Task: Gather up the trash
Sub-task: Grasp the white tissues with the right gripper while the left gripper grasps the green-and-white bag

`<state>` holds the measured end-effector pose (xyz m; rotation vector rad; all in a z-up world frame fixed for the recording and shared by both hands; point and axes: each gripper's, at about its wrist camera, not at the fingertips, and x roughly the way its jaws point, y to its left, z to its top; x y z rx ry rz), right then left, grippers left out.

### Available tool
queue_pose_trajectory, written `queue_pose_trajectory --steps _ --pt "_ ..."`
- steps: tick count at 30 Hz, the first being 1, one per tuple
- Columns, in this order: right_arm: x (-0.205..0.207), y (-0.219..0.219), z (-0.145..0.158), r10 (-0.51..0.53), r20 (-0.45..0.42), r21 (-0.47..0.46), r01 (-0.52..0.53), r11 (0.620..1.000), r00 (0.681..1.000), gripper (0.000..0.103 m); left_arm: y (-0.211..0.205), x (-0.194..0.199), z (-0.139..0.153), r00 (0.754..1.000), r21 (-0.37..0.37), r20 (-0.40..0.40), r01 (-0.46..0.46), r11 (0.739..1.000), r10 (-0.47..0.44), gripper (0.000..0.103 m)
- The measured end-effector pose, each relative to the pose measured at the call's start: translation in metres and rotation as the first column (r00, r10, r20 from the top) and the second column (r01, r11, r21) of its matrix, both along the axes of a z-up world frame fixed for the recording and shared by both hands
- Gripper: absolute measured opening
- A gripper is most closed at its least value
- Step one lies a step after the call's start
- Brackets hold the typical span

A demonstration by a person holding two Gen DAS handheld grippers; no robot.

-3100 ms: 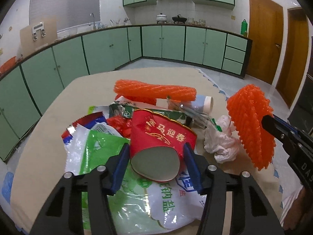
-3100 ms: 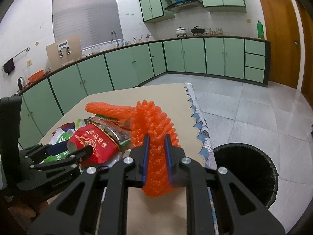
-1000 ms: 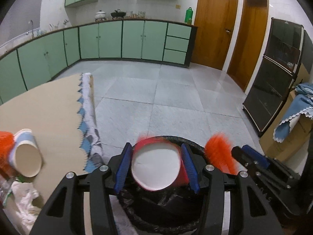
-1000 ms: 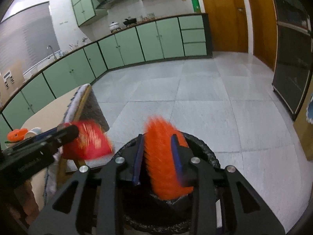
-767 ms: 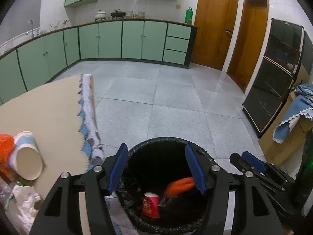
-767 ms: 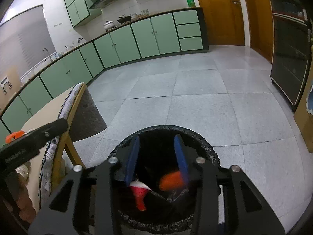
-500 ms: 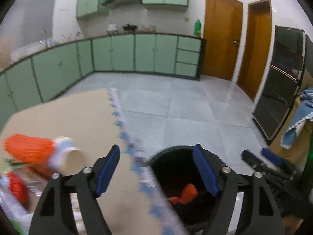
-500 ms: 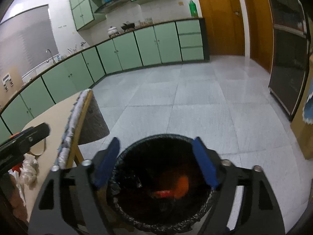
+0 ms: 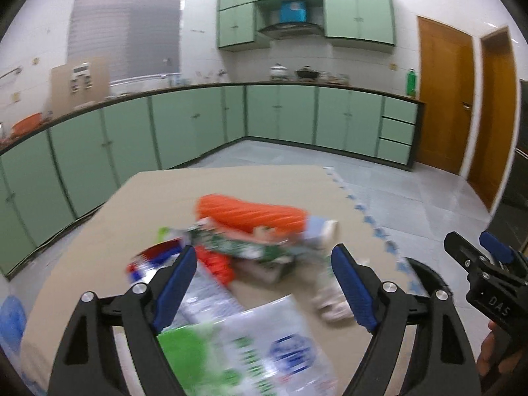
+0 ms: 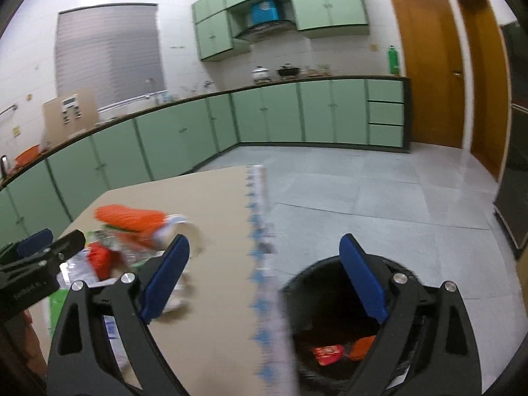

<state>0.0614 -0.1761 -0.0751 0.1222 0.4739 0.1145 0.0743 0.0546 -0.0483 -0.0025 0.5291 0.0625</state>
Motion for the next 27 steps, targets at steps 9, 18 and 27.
queue_pose_trajectory --steps 9,18,27 --pt "0.007 0.076 -0.012 0.12 -0.05 -0.049 -0.122 0.991 0.992 0.089 0.056 -0.025 -0.017 0.992 0.001 -0.032 -0.122 0.993 0.122 0.082" --pt "0.017 0.11 -0.031 0.125 -0.095 -0.099 -0.134 0.986 0.988 0.085 0.075 -0.031 -0.042 0.983 -0.03 -0.115 -0.146 0.989 0.142 0.082" --pt "0.03 0.116 -0.043 0.138 -0.187 -0.096 -0.158 0.983 0.973 0.072 0.077 -0.03 -0.063 0.976 -0.071 -0.189 -0.122 0.99 0.107 0.082"
